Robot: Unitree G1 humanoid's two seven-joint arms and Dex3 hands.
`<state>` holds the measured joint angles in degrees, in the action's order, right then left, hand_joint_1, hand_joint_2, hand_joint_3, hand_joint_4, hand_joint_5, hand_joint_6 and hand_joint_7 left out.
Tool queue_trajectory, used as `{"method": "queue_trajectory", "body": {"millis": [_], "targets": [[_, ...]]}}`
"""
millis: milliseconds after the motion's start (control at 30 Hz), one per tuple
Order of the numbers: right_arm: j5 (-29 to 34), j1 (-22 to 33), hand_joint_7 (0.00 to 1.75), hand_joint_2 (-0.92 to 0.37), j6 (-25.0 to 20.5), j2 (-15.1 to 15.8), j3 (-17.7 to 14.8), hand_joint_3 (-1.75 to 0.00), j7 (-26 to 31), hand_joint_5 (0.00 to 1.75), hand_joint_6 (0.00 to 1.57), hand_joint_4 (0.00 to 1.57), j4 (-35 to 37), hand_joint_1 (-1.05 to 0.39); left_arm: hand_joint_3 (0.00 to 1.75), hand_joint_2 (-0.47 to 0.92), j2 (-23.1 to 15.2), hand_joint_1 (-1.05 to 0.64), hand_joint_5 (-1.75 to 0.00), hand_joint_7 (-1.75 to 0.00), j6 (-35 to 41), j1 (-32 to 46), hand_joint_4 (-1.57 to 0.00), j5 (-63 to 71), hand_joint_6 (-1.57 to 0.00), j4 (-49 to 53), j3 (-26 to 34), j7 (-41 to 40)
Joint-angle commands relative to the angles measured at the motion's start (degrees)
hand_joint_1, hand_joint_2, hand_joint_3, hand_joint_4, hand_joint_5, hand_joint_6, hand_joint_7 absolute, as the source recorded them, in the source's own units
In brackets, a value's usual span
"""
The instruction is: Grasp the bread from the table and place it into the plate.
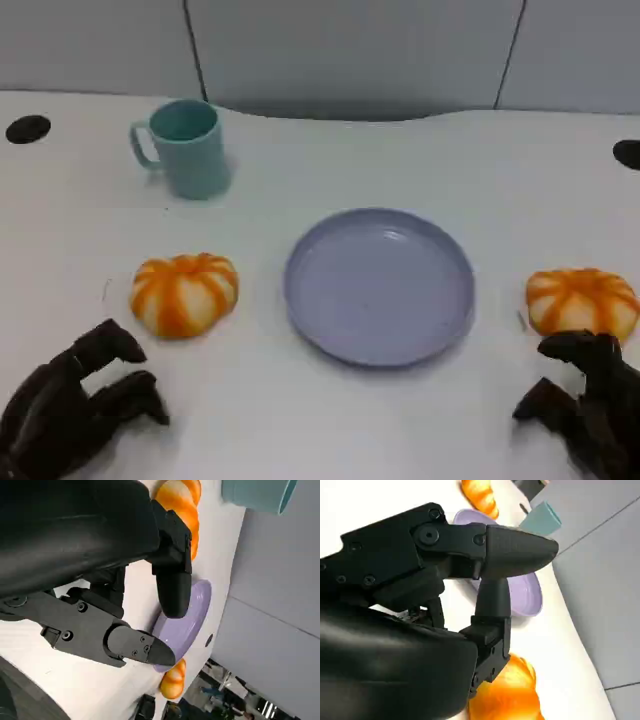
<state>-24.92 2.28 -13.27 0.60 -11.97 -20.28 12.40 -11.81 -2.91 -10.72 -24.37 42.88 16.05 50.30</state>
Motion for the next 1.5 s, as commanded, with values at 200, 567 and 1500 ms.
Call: {"method": "queue_trajectory", "body": {"millis": [200,567,1500], "targets": [[1.2,0.5,1.63,-0.92,0.8,0.0,0.2,-0.58,1.0,1.75,0.28,0.5,-1.3,-0.4,0.05,0.83,-1.0,-0.5,-1.75,-1.75,-0.4,-0.3,-0.56,0.6,-0.37,-0.2,0.1,-0.5],[2.4,0.7,1.64,-0.92,2.1,-0.7,1.3,-0.6,1.3,1.75,0.29,0.52,-1.3,-0.4,0.07,0.89,-1.7,-0.38,-1.75,-1.69,-27.8,2.3,-0.46,17.1,-0.28,-7.2,-4.3,-11.6],[3.1,0.4,1.62,-0.92,2.0,-1.2,1.6,-0.57,1.8,1.75,0.26,0.49,-1.1,-0.41,0.0,0.85,-17.9,-0.76,-0.06,-0.01,-16.1,-14.4,0.0,79.9,-0.14,-22.1,-30.3,-43.0]]}}
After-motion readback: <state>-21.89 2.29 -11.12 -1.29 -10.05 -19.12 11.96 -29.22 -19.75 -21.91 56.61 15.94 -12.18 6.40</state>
